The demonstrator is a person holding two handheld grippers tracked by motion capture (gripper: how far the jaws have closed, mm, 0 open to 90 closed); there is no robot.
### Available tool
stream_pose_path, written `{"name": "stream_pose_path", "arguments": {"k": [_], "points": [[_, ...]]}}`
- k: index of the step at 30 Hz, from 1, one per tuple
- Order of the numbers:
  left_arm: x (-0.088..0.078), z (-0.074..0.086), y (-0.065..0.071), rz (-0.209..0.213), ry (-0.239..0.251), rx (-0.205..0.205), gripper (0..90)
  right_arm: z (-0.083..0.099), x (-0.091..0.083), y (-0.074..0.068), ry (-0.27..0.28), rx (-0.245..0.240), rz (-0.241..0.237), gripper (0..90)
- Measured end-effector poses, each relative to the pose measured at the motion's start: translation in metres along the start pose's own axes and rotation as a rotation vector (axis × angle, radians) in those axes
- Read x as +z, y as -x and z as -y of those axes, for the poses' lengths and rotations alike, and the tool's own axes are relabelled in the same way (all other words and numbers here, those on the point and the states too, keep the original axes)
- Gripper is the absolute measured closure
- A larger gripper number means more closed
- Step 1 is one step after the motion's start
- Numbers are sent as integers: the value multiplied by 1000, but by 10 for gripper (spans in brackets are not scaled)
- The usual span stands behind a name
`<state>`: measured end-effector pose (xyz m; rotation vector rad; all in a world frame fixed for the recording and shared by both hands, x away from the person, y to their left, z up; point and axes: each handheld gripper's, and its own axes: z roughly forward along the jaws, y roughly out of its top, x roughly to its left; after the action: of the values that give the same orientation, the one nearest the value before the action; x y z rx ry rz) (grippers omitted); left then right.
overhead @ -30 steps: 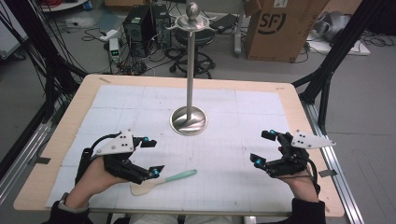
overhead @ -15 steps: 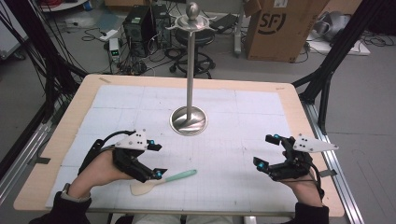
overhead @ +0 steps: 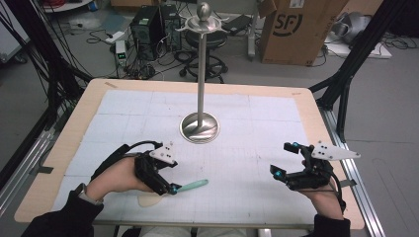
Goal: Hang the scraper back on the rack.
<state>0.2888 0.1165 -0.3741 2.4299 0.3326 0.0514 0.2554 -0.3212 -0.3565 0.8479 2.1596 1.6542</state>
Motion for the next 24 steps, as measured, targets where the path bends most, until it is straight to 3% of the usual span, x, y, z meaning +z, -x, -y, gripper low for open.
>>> {"name": "stream_pose_path", "arguments": {"k": [3,6,9,10,13,17,24], "points": [[7,0,-2,-20,-38,-6,267,-1,-1,0,5,-3,0,38],[11,1,-6,-72,-69,-21,322,-2,0,0,10,0,-3,38],[14,2,-7,-56,-112,-45,388,-3,2,1,10,-2,-13,38],[18,2,-6,-39,-148,-52,433,-2,4,1,9,-2,-17,38],[23,2,-3,-23,-187,-45,472,-2,7,2,1,2,-24,37],[33,4,-1,-38,-275,-36,489,-4,9,1,11,0,-42,38],[36,6,4,-4,-342,-36,585,-7,11,0,14,-4,-55,38]]}}
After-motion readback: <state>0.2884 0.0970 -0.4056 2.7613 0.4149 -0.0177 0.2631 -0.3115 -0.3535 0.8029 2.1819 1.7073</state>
